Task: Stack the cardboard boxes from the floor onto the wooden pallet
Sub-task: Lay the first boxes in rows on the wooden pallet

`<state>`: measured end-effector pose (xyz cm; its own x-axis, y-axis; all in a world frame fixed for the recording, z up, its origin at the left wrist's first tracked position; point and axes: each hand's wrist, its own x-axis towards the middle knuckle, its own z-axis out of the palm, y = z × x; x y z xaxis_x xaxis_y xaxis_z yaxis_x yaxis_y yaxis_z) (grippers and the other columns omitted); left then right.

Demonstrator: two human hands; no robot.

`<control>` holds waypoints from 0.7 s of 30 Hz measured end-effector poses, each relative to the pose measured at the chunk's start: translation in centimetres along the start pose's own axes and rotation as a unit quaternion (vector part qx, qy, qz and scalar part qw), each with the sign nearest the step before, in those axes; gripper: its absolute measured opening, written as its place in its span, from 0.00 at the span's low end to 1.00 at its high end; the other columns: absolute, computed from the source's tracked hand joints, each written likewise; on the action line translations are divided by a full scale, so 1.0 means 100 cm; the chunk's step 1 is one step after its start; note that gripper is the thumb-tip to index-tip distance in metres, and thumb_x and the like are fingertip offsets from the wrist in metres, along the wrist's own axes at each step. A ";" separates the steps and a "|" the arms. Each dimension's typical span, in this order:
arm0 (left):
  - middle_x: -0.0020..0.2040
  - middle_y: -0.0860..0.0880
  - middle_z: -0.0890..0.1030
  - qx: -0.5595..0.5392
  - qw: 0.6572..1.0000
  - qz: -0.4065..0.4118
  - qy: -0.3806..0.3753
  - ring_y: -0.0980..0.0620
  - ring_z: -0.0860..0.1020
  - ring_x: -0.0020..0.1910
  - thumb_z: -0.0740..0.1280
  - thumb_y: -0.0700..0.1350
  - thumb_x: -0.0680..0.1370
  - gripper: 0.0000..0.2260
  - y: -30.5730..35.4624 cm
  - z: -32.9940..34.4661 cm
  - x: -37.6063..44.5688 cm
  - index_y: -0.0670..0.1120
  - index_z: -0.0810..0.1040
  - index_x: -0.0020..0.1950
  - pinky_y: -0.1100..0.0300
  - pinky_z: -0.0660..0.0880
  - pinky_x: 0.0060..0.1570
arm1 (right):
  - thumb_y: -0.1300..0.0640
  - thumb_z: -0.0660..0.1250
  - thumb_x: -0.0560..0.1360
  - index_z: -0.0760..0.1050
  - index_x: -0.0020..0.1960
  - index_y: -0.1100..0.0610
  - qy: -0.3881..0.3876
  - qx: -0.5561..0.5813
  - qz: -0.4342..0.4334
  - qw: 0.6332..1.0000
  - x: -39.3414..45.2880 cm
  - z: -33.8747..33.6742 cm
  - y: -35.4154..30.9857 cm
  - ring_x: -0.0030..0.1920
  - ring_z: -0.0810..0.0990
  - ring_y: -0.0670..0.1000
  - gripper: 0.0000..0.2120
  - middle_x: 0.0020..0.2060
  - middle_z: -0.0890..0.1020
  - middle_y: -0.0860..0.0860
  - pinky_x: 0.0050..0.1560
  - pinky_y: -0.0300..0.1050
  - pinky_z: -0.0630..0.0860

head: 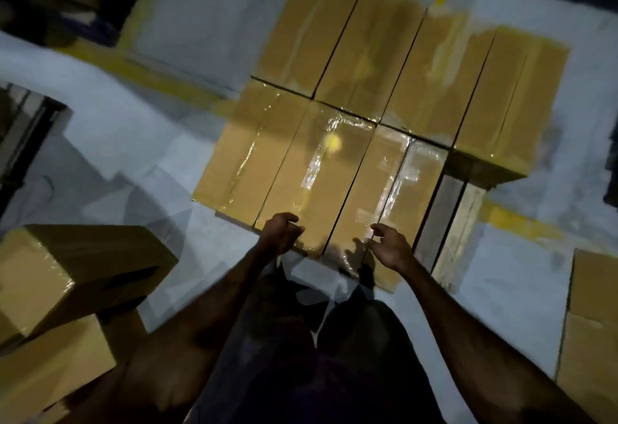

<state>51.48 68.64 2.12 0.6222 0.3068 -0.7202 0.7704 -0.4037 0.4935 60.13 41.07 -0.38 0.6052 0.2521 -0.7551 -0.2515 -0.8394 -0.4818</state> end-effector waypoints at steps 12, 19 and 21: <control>0.52 0.49 0.85 -0.107 0.989 0.039 0.092 0.52 0.82 0.51 0.73 0.47 0.82 0.18 0.000 0.019 -0.136 0.41 0.80 0.69 0.75 0.71 0.41 | 0.54 0.72 0.80 0.74 0.76 0.55 0.016 0.009 -0.086 0.996 -0.090 -0.004 -0.029 0.68 0.79 0.56 0.25 0.70 0.80 0.54 0.70 0.52 0.75; 0.57 0.49 0.85 -0.128 0.981 0.042 0.137 0.56 0.78 0.56 0.72 0.47 0.82 0.17 -0.040 0.007 -0.181 0.43 0.80 0.70 0.65 0.70 0.52 | 0.54 0.71 0.82 0.73 0.77 0.56 0.030 0.019 -0.119 0.992 -0.139 0.033 -0.059 0.69 0.79 0.56 0.25 0.71 0.79 0.53 0.69 0.53 0.76; 0.55 0.51 0.85 -0.164 0.975 0.041 0.145 0.52 0.81 0.58 0.72 0.49 0.81 0.18 -0.051 0.001 -0.187 0.45 0.80 0.70 0.58 0.75 0.58 | 0.54 0.71 0.82 0.72 0.76 0.56 0.028 0.007 -0.133 0.991 -0.151 0.043 -0.072 0.68 0.78 0.55 0.24 0.71 0.79 0.54 0.68 0.52 0.75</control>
<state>35.90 64.81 13.03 0.6602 0.5352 -0.5269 0.6897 -0.1543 0.7075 49.54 45.36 12.57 0.6930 0.4361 -0.5740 -0.0868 -0.7399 -0.6670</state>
